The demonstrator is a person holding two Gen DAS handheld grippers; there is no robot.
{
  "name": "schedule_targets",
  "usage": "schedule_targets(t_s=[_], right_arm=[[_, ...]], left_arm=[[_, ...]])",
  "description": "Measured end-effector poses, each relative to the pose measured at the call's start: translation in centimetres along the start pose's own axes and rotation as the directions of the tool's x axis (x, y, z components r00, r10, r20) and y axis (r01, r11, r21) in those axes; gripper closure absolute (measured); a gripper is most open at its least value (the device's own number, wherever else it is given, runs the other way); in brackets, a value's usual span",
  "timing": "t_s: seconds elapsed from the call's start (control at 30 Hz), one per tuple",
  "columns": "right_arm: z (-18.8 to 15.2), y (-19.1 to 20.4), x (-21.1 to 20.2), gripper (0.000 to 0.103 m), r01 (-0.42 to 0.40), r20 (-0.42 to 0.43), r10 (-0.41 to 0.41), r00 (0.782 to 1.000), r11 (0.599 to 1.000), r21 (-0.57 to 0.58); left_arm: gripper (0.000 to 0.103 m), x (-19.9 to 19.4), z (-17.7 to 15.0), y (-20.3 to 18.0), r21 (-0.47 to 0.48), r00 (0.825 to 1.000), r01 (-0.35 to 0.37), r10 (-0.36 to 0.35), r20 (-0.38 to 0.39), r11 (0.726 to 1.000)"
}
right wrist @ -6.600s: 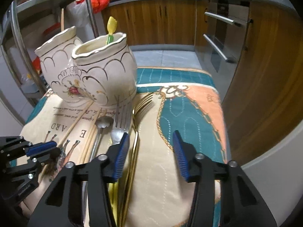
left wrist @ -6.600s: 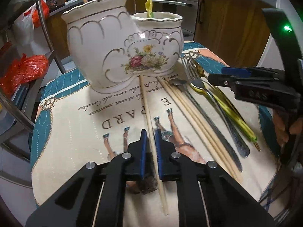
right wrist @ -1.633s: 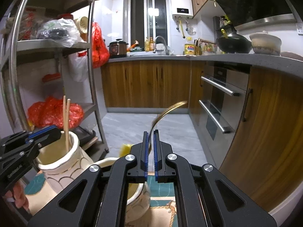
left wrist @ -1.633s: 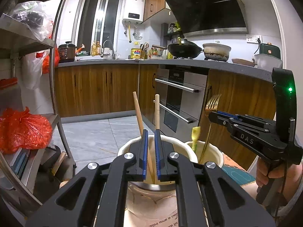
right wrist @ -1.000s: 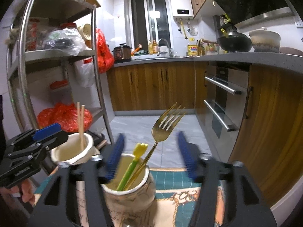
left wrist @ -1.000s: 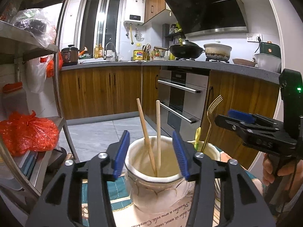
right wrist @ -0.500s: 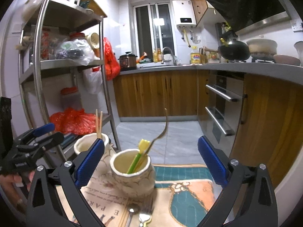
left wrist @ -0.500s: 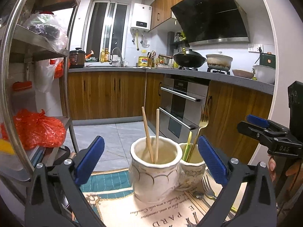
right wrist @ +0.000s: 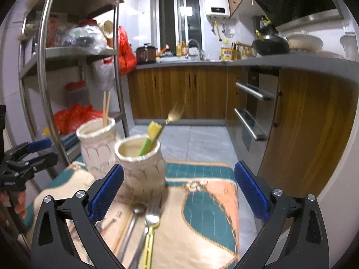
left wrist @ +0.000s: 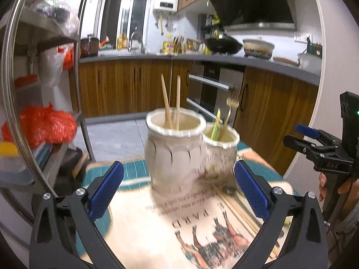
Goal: Organize utensils
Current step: 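Release the chopstick into the tall cup while the right tool releases the fork into the short cup, then grasp a wooden chopstick with the left tool while the right tool grasps a silver spoon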
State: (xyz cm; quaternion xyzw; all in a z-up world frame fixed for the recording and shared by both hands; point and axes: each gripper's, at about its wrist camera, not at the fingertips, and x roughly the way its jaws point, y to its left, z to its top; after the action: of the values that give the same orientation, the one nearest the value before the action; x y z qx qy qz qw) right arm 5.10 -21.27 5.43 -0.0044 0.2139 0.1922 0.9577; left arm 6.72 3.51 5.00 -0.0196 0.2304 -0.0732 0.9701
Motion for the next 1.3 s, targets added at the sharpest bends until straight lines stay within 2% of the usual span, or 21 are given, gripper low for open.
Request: schedule_targets(t_s=[0.17, 0.27, 0.4, 0.6, 0.77, 1.1, 1.3], right_arm=[[-1.5, -1.0, 0.8, 0.005, 0.025, -0.055, -0.024, 0.998, 0.999, 0.027], [-2.1, -1.4, 0.9, 0.005, 0.024, -0.072, -0.021, 0.997, 0.999, 0.047], [-2.7, -1.2, 1.2, 0.005, 0.020, -0.094, -0.016, 0.995, 0.999, 0.043], [-3.2, -1.1, 1.7, 0.005, 0.009, -0.113, -0.004, 0.994, 0.999, 0.038], [-3.2, -1.0, 1.6, 0.005, -0.001, -0.118, 0.006, 0.993, 0.999, 0.044], [-3.6, -1.0, 1.2, 0.005, -0.030, -0.109, 0.035, 0.993, 0.998, 0.051], [-3.7, -1.1, 1.3, 0.005, -0.004, -0.124, 0.007, 0.992, 1.000, 0.026]], left_arm=[[0.006, 1.3, -2.1, -1.2, -0.017, 0.996, 0.004, -0.006, -0.091, 1.000], [0.006, 2.3, -3.3, -2.5, -0.006, 0.988, 0.018, -0.019, -0.156, 1.000], [0.006, 2.9, -4.3, -4.1, 0.024, 0.981, 0.013, -0.008, -0.193, 1.000], [0.006, 4.1, -5.4, -5.3, 0.019, 0.961, -0.031, 0.035, -0.273, 0.999], [0.006, 5.0, -6.4, -6.3, 0.004, 0.936, -0.057, 0.055, -0.346, 0.998], [0.006, 5.5, -7.5, -8.3, 0.052, 0.906, -0.109, 0.120, -0.405, 0.993], [0.006, 5.7, -7.2, -8.1, 0.045, 0.900, -0.154, 0.159, -0.406, 0.987]])
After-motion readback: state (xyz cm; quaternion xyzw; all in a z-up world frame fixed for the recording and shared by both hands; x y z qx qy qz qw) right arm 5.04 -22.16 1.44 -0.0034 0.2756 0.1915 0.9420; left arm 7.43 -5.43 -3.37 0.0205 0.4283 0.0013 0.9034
